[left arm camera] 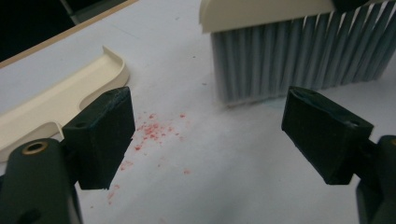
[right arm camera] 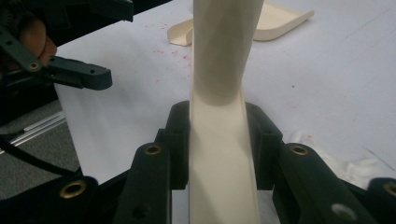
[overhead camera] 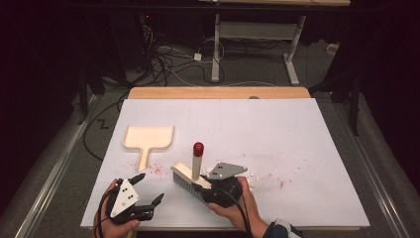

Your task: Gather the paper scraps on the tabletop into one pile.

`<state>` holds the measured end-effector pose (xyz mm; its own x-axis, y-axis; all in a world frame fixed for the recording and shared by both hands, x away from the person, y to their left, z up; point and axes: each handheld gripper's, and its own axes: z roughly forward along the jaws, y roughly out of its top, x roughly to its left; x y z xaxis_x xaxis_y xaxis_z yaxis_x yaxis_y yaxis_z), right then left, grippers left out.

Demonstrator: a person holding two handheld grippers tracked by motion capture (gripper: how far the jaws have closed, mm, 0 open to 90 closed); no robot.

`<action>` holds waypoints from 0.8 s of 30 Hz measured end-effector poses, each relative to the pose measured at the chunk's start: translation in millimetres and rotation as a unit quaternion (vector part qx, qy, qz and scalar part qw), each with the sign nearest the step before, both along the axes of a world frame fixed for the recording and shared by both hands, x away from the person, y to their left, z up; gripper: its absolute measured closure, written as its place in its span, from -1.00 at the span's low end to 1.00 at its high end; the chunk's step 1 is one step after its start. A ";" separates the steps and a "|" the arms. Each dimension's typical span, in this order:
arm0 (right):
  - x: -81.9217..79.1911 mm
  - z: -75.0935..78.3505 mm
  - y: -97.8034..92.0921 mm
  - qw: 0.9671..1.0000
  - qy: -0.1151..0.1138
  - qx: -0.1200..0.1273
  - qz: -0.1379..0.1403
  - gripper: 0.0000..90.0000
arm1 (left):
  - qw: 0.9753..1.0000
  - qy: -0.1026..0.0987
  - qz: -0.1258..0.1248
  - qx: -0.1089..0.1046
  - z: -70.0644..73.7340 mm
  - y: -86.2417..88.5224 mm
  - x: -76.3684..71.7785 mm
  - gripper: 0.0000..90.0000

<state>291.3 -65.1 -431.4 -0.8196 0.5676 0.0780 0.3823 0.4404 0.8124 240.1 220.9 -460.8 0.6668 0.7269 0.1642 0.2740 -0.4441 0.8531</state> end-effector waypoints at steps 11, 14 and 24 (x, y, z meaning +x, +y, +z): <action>17.0 -0.6 -22.1 0.998 0.016 -0.016 -0.066 0.50 | 1.000 -0.001 -0.014 0.007 -0.2 -4.1 0.3 -0.64; 16.7 3.1 -31.3 0.997 0.014 -0.023 -0.077 0.50 | 1.000 0.002 -0.018 0.009 -0.8 -6.4 0.3 -0.64; 4.4 27.8 -53.2 0.997 -0.022 -0.009 -0.069 0.50 | 0.999 0.012 -0.028 0.017 -2.2 -10.3 0.4 -0.64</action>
<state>295.6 -118.4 -403.7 -0.7364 0.6757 0.0330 0.4049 0.4011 0.8217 240.5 210.6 -463.0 0.7100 0.6830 0.1714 0.2683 -0.4875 0.8309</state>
